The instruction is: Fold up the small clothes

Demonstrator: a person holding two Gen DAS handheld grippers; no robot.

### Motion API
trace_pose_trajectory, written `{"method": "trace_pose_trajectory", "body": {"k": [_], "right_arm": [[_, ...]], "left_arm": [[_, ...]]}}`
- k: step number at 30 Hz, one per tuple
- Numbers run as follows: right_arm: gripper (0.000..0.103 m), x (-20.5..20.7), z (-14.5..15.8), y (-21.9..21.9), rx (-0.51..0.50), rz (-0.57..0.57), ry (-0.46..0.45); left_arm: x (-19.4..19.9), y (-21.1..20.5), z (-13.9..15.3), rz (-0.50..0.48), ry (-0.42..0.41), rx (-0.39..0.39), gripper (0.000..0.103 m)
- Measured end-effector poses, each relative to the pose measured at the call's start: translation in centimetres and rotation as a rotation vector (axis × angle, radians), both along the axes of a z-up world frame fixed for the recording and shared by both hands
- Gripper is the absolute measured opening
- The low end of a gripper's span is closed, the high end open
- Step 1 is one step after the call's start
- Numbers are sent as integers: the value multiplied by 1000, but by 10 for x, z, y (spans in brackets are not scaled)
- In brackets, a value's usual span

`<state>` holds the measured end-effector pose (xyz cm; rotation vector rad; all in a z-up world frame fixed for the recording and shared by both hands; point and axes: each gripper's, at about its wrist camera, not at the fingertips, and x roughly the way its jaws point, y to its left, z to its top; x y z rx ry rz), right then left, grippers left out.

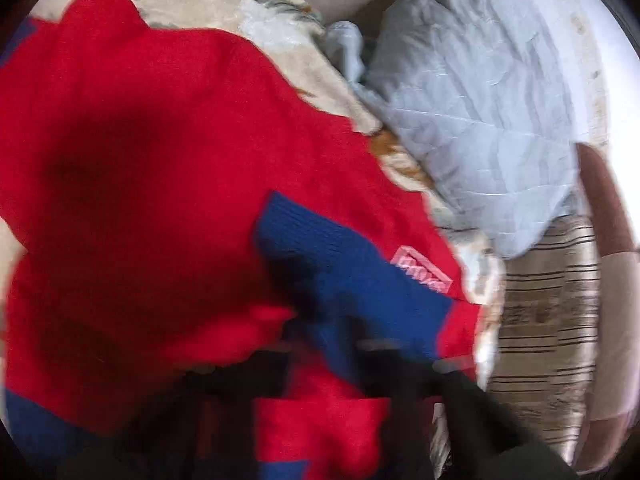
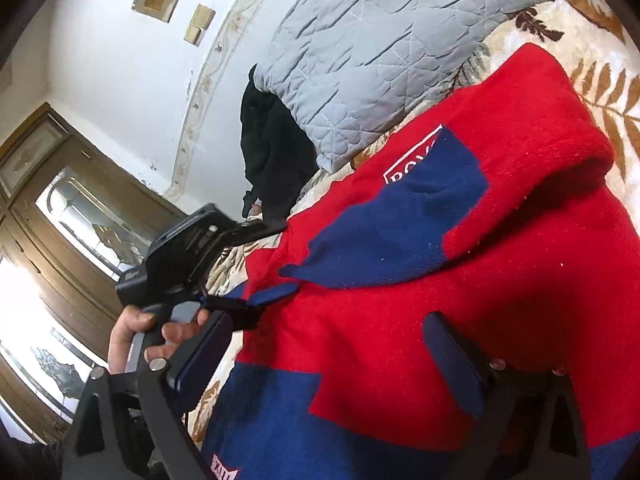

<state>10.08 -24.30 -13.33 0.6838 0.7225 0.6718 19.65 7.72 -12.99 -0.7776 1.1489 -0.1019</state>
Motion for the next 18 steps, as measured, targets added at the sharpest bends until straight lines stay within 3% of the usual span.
{"method": "trace_pose_trajectory", "body": {"k": [4,5,7,10,14,18], "right_arm": [[97,0,0,-1,1,0,-1],[97,0,0,0,-2,-1,0],[97,0,1,1,-13,-2,1],[97,1,2,3,-29,3,7],[97,3,14,-7,21,-6,27],[97,29,49,-45,148,-98,21]], "left_arm": [[-27,7,54,35,-273,217,4],[-37,10,59,50,-309,246,4],[-40,13,44,42,-273,300,4],[-32,19,-7,9,-109,289,4],[-38,16,-9,-15,-185,324,7],[-40,24,-11,-9,-199,291,7]]}}
